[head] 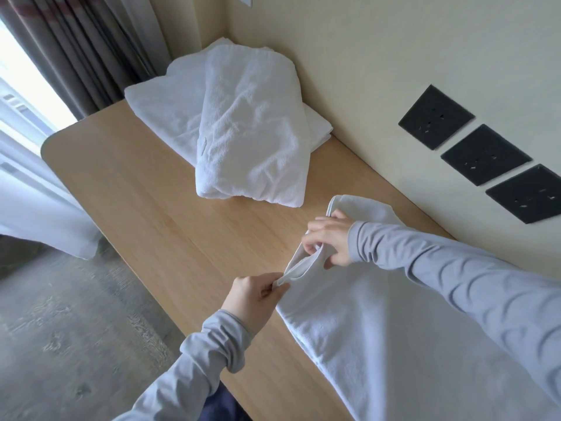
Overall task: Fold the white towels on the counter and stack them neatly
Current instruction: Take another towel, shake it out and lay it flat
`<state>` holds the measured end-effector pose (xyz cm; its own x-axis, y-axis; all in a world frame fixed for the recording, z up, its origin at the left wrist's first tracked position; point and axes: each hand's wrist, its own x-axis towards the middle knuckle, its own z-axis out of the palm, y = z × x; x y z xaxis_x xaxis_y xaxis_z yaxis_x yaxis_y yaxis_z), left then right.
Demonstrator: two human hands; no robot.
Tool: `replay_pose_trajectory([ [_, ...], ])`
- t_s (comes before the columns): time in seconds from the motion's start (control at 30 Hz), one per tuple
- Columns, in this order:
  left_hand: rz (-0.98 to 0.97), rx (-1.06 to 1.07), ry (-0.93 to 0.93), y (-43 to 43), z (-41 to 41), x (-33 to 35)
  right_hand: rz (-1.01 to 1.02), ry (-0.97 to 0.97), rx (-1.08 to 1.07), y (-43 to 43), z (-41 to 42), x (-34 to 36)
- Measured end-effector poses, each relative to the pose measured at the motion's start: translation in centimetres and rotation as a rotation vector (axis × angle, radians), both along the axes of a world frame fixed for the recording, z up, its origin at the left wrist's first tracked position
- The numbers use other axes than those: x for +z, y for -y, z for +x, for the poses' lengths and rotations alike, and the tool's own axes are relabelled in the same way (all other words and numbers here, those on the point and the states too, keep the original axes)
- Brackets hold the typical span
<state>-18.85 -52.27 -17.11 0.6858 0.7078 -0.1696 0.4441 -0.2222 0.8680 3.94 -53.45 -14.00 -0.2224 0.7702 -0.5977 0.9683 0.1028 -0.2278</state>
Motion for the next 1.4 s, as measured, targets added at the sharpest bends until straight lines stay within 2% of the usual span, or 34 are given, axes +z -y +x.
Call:
replay_pose_trajectory([
  [0.13, 0.043, 0.003, 0.011, 0.6, 0.3, 0.2, 0.109, -0.047, -0.026, 0.5, -0.2, 0.3],
  [0.43, 0.092, 0.043, 0.017, 1.1, 0.3, -0.2, 0.103, -0.078, -0.060, 1.8, -0.3, 1.0],
  [0.73, 0.072, 0.086, 0.014, 1.3, 0.1, -0.8, 0.238, -0.115, -0.092, 3.0, 0.7, 0.2],
  [0.83, 0.108, 0.066, 0.029, 1.4, 0.0, -0.8, 0.205, -0.001, -0.009, 3.2, 1.5, -0.4],
  [1.0, 0.160, -0.002, 0.109, 2.0, -0.2, -0.4, 0.007, 0.333, 0.217, 1.7, 2.6, -0.7],
  [1.2, 0.139, -0.006, 0.127, 2.2, -0.8, -0.4, 0.017, 0.676, 0.315, -0.8, 5.1, 0.8],
  [1.3, 0.145, -0.018, 0.146, 2.1, -1.0, -0.4, 0.030, 0.741, 0.288, -1.2, 6.7, 2.0],
  [1.4, 0.168, -0.033, 0.142, 2.0, -1.3, -0.7, 0.061, 0.662, 0.170, -1.0, 8.2, 3.1],
])
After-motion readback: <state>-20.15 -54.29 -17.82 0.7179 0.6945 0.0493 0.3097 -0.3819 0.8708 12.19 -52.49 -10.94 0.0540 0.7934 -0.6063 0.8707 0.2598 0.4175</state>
